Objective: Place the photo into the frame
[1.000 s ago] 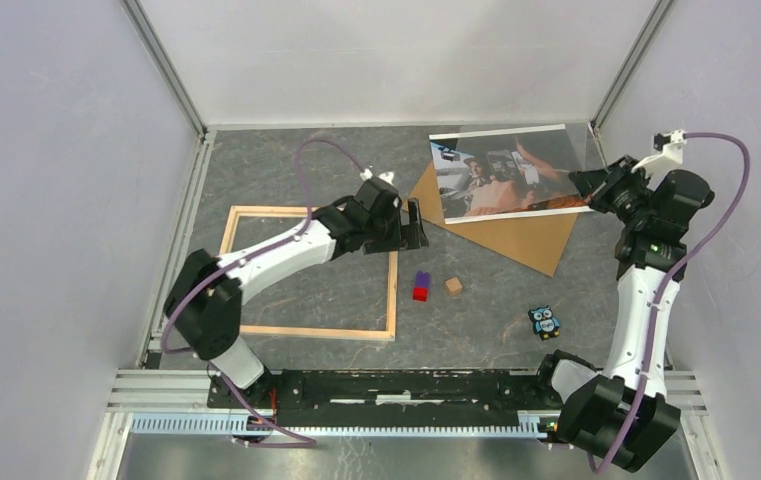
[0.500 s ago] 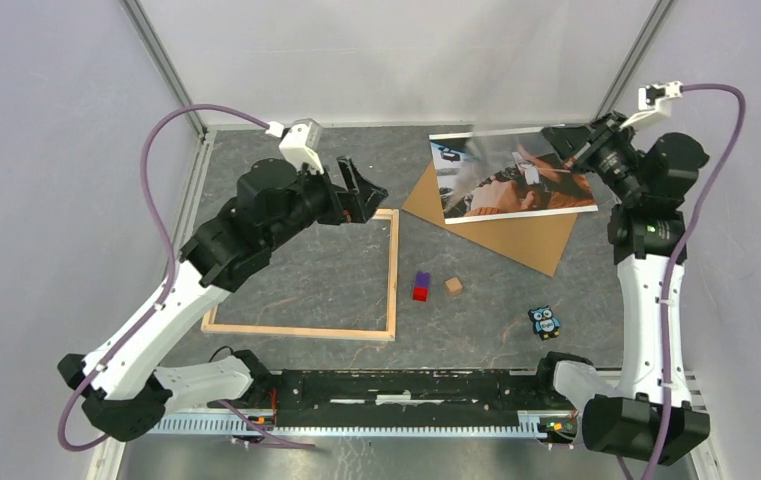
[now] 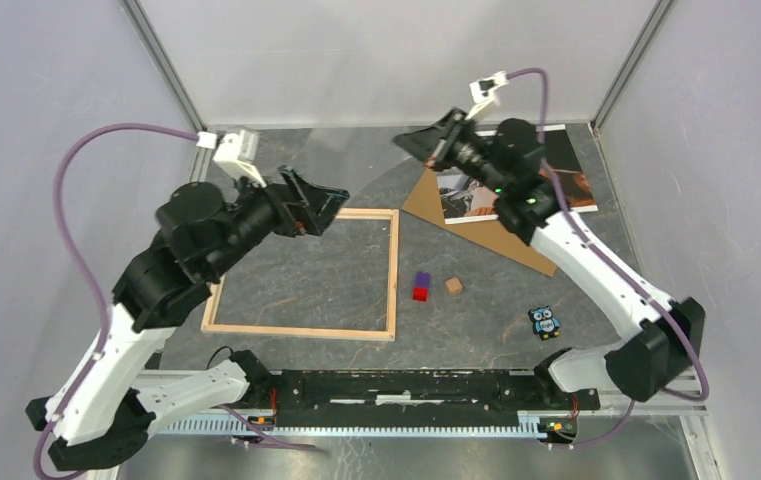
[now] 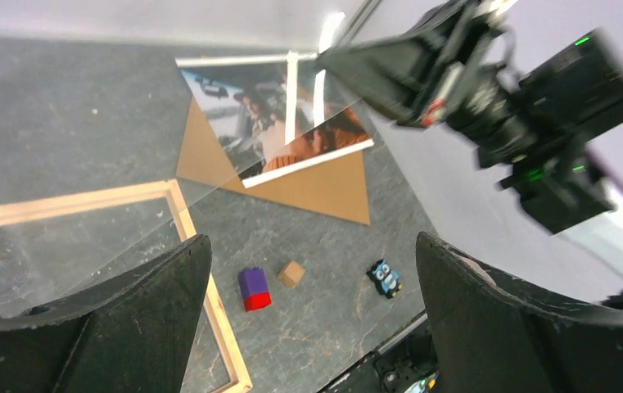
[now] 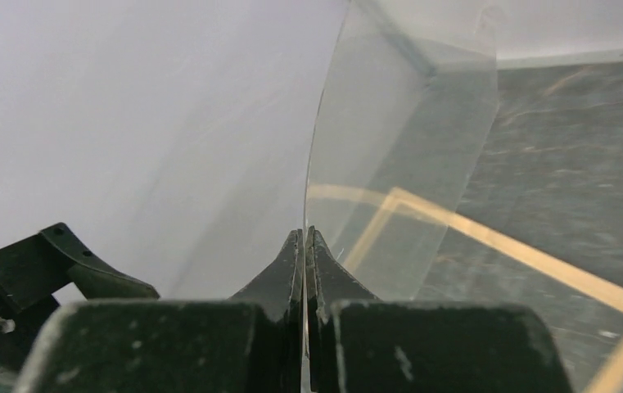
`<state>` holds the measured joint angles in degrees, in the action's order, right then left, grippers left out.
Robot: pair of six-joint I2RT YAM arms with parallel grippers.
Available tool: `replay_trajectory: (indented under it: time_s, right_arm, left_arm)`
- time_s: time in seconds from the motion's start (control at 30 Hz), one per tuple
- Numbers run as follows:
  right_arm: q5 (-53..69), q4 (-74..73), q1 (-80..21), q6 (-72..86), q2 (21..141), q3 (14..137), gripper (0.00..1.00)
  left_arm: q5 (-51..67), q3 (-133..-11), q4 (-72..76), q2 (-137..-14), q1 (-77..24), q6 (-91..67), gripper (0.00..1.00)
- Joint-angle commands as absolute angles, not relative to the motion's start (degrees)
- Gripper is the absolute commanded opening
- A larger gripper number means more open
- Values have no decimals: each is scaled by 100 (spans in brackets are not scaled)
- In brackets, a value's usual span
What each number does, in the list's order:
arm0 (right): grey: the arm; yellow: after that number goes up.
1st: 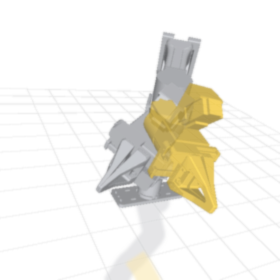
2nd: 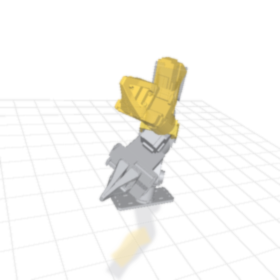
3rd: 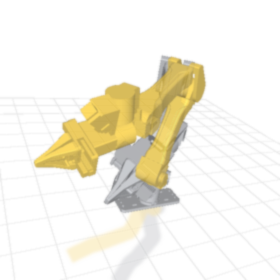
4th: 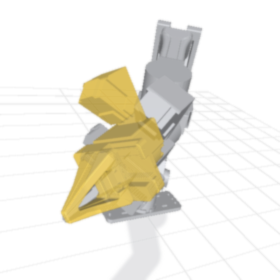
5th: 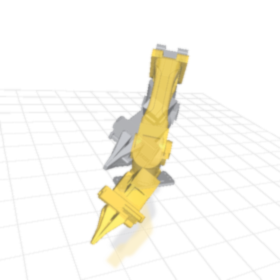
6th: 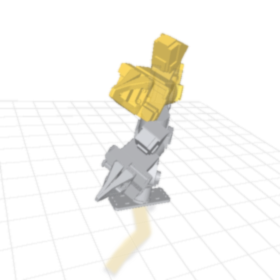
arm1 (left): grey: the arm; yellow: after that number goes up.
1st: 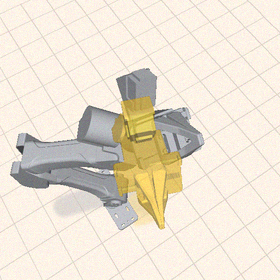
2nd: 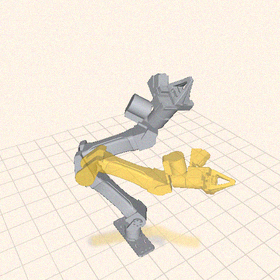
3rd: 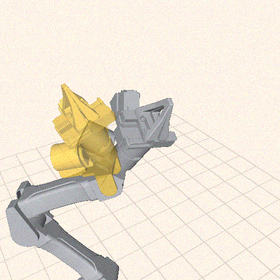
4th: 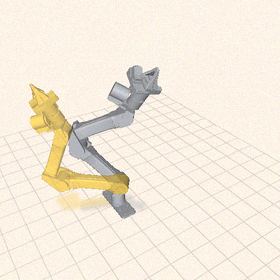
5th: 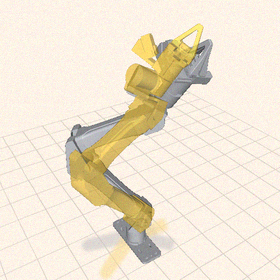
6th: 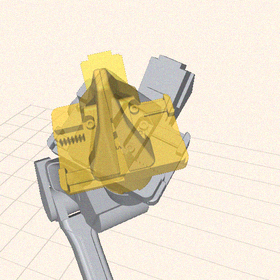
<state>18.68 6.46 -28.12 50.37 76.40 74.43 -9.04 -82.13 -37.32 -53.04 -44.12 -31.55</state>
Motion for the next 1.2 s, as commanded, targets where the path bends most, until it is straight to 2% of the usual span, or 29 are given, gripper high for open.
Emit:
replay_trajectory:
  time_s: [0.0,0.17,0.33,0.57,0.73,0.97,1.17]
  right_arm:
    - [772,2265,-3698,5754,8007,7640,0]
    - [-25,3628,-4463,6504,8503,6854,0]
    - [-1411,4866,-5042,6938,8666,5803,0]
    - [-2270,5926,-5725,7373,9260,5006,0]
    - [-3003,6116,-6070,7406,9239,4320,0]
    - [-3144,6102,-6110,7696,9118,3675,0]
    - [-2786,5815,-6020,7747,9132,3830,0]
  left_arm:
    - [-1218,-8556,-3838,-4967,-4412,-2777,100]
    - [-1356,-8603,-3857,-4726,-4412,-2660,100]
    - [-1468,-8627,-3953,-4763,-4412,-2524,100]
    - [-1672,-8459,-3952,-4688,-4410,-2362,100]
    - [-1767,-8308,-3894,-4703,-4411,-2303,100]
    - [-1616,-8201,-3739,-4938,-4412,-2318,100]
    - [-1179,-8444,-3804,-5107,-4412,-2382,100]
